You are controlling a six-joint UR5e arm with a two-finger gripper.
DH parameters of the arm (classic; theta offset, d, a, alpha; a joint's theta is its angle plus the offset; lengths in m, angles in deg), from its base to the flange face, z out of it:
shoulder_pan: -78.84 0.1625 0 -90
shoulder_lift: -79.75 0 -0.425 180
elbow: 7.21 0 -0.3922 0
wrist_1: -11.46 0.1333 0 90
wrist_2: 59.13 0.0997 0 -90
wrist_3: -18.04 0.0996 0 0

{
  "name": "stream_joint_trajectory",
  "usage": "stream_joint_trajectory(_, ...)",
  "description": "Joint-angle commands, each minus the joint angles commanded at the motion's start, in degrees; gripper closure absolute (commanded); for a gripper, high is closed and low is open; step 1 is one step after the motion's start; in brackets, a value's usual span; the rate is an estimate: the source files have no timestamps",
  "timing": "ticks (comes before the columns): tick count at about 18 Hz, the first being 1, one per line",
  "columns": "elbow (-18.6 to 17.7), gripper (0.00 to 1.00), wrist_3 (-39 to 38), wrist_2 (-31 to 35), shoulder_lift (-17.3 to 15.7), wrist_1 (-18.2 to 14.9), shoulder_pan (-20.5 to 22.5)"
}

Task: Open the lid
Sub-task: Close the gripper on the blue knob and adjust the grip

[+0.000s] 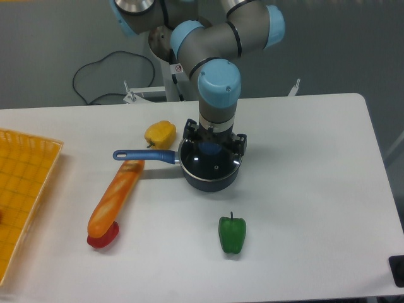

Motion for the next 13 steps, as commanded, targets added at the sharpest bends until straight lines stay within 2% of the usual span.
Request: stream_joint_trajectory(13, -0.71, 0.0, 0.09, 1.76, -0.09, 0.0, -0.09)
